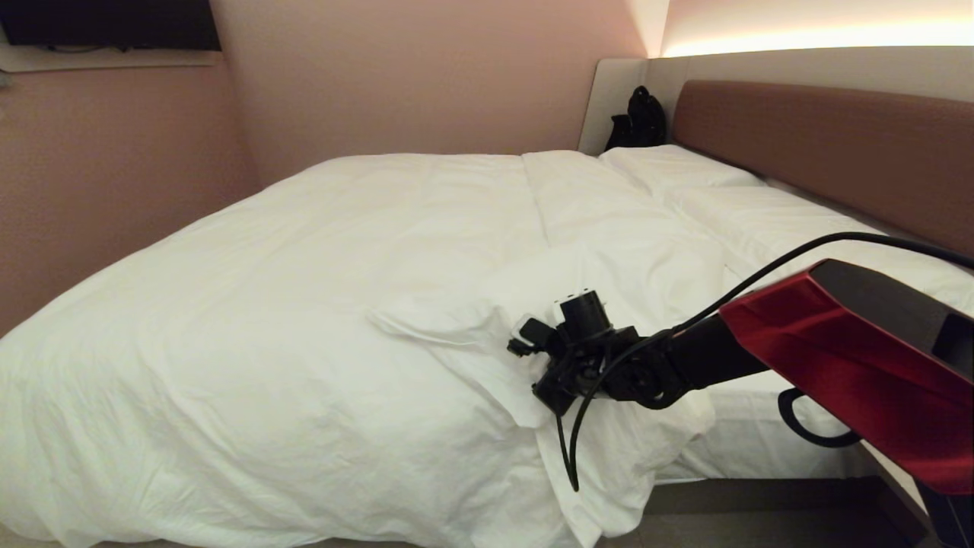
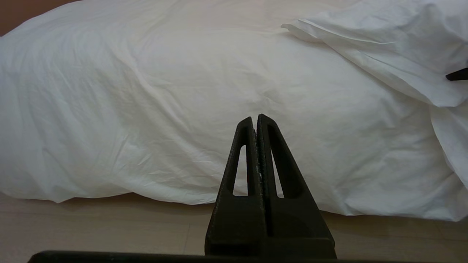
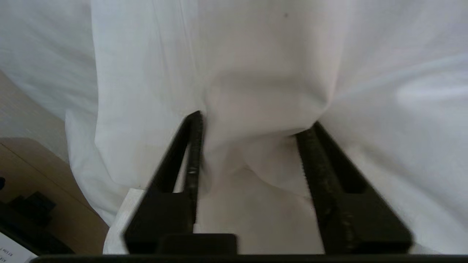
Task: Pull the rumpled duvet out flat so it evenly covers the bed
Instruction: Flatten the corners of the folded blanket
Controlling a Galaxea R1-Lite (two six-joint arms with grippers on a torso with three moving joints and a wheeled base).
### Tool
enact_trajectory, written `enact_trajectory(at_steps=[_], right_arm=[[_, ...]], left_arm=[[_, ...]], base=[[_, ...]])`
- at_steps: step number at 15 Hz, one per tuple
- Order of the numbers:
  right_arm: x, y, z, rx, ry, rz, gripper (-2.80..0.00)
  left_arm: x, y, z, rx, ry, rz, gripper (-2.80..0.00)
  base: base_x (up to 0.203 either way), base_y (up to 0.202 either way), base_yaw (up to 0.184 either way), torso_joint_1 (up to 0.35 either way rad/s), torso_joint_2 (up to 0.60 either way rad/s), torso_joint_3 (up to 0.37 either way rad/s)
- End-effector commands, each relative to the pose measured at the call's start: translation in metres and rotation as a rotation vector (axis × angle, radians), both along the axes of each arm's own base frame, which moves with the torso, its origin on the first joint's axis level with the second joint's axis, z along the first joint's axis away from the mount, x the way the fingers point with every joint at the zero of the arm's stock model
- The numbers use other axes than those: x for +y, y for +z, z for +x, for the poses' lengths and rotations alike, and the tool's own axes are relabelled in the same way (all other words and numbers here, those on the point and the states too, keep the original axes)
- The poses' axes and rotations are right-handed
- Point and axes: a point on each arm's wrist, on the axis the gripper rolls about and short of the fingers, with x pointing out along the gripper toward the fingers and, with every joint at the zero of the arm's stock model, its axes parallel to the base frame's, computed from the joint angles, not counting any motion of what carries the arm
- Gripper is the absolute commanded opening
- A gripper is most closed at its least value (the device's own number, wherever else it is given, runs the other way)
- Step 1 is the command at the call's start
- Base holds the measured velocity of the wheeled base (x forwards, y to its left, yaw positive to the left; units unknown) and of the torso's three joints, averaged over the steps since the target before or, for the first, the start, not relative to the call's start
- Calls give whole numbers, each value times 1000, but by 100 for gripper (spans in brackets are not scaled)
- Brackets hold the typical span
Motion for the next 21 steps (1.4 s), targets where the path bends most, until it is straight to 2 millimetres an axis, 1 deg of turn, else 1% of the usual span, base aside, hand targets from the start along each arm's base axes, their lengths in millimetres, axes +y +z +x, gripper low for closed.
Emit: enact_trajectory(at_steps=[1, 8, 14, 18, 21], right_arm=[[0, -2, 0, 0, 1, -3, -280], [-1, 9, -3, -15, -1, 12, -280], [-9, 49, -14, -74, -23, 80, -280], [-26, 65, -26, -85, -42, 88, -280], [-45, 81, -36, -99, -79, 107, -280]], left_arm=[[0, 0, 0, -1, 1, -1, -280], [0, 0, 0, -1, 1, 0, -280], [0, 0, 0, 0, 1, -1, -280], [0, 0, 0, 0, 1, -1, -280], [0, 0, 0, -1, 1, 0, -280]], base=[[0, 0, 0, 0, 0, 0], [0, 0, 0, 0, 0, 0], [0, 0, 0, 0, 0, 0], [0, 0, 0, 0, 0, 0], [0, 0, 0, 0, 0, 0]])
